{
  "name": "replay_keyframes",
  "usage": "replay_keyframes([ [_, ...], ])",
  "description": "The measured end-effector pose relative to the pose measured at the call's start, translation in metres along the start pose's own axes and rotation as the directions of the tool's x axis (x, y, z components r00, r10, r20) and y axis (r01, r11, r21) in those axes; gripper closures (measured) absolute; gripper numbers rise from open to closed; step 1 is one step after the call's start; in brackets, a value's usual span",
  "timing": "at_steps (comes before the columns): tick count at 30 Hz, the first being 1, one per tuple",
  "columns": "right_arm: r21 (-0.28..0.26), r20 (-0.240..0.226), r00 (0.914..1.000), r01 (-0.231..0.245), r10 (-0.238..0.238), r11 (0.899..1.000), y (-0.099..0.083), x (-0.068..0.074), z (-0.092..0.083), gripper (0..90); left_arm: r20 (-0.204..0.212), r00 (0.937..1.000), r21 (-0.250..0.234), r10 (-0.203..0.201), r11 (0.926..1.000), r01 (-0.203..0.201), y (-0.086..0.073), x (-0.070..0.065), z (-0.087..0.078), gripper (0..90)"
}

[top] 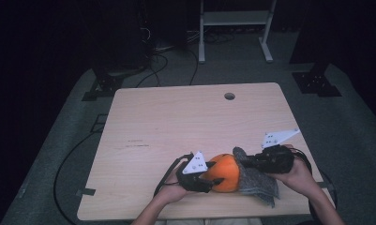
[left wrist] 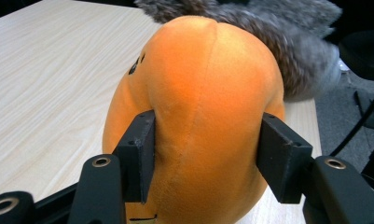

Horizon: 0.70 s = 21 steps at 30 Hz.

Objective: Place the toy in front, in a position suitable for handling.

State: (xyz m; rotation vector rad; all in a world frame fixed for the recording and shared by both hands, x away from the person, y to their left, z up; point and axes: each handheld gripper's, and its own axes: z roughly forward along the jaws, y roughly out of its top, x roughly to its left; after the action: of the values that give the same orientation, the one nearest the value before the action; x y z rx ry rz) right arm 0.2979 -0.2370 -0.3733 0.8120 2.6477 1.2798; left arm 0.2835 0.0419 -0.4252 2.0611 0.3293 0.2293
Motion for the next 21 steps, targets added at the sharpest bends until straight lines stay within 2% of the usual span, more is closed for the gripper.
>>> replay_keyframes([
  [3,0.001,0.021,0.9981,0.057,-0.057,0.998,0.007,0.012,-0.003,79.8,-0.047,0.9983,0.018,0.033,0.9993,-0.033,0.012,-0.006,0.002,43.7],
  [7,-0.008,0.010,0.9932,0.116,-0.116,0.993,0.024,0.027,-0.004,79.7,-0.103,0.9907,0.055,0.088,0.9950,-0.083,0.025,-0.013,0.004,43.7],
  [11,-0.014,-0.012,0.9880,0.154,-0.154,0.988,0.040,0.039,0.005,79.6,-0.136,0.9859,0.073,0.097,0.9935,-0.087,0.029,-0.012,0.002,44.0],
  [12,-0.013,-0.007,0.9877,0.156,-0.156,0.988,0.042,0.038,0.009,79.6,-0.144,0.9850,0.075,0.094,0.9936,-0.084,0.027,-0.012,0.001,44.0],
  [15,0.017,0.022,0.9915,0.128,-0.128,0.992,0.038,0.026,0.018,79.4,-0.126,0.9894,0.064,0.072,0.9959,-0.065,0.019,-0.006,0.000,43.4],
  [16,0.012,0.006,0.9944,0.105,-0.105,0.994,0.034,0.021,0.019,79.4,-0.113,0.9913,0.046,0.068,0.9970,-0.063,0.016,-0.004,0.000,41.8],
  [17,-0.006,-0.019,0.9968,0.077,-0.077,0.997,0.030,0.016,0.019,79.5,-0.103,0.9921,0.029,0.071,0.9973,-0.068,0.014,-0.002,0.000,38.0],
  [19,-0.009,-0.007,0.9977,0.067,-0.067,0.998,0.025,0.013,0.017,79.4,-0.085,0.9952,-0.006,0.048,0.9988,-0.049,0.010,0.004,0.001,26.8],
  [21,-0.001,-0.001,0.9983,0.058,-0.058,0.998,0.020,0.010,0.014,79.3,-0.078,0.9961,-0.004,0.040,0.9992,-0.040,0.006,0.012,0.000,16.5],
])
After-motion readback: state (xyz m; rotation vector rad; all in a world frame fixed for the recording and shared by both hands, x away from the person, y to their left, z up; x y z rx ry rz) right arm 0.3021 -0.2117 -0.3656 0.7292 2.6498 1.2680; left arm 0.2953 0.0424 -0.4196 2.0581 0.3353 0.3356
